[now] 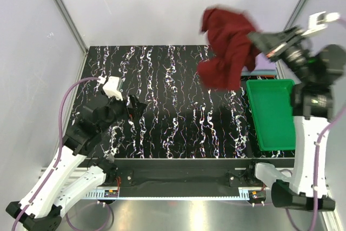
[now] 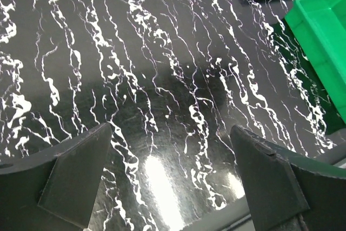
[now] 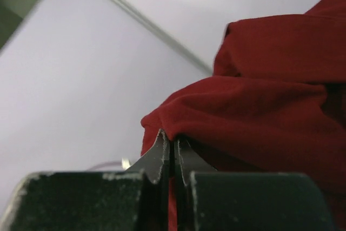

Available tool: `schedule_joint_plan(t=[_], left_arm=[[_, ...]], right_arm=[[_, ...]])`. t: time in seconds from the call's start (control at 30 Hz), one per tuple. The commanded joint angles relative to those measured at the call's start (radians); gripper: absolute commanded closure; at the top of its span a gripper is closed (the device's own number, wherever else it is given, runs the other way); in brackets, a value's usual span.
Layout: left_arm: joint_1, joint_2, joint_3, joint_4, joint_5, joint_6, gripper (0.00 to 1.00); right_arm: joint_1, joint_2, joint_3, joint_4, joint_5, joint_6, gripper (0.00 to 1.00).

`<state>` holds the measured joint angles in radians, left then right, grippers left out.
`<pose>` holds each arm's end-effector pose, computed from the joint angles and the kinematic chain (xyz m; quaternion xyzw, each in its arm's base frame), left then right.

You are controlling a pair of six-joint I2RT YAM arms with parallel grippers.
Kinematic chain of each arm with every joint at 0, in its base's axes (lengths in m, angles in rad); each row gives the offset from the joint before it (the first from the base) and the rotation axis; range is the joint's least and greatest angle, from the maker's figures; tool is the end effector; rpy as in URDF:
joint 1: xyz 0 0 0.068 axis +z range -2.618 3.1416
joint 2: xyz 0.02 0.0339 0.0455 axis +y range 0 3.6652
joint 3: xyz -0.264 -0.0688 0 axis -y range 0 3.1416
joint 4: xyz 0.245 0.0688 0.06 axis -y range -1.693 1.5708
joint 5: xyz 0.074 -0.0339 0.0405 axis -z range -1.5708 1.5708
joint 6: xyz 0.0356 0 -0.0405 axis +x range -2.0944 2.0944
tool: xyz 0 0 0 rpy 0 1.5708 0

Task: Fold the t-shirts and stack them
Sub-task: Move the tshirt to the center of the board

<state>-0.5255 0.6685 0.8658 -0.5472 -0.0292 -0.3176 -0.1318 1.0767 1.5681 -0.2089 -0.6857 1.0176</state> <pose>0.1253 -0.0715 0.3464 0.0767 0.8158 -0.2236 0.5279 0.1814 -0.0013 0.5427 0.0818 0.6208 0.5051 0.5939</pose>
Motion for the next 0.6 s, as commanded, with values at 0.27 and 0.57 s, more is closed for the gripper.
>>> schedule_joint_plan(t=[0.27,0.57], left_arm=[[0.071,-0.004,0.039,-0.148,-0.068,-0.173,0.01],[0.202,0.172,-0.019,0.055,0.19,-0.27,0.05]], right_arm=[[0.485,0.236,-0.75,-0.028,0.166,-0.141,0.64],[0.488,0.241,-0.578,-0.279,0.517,-0.362,0.41]])
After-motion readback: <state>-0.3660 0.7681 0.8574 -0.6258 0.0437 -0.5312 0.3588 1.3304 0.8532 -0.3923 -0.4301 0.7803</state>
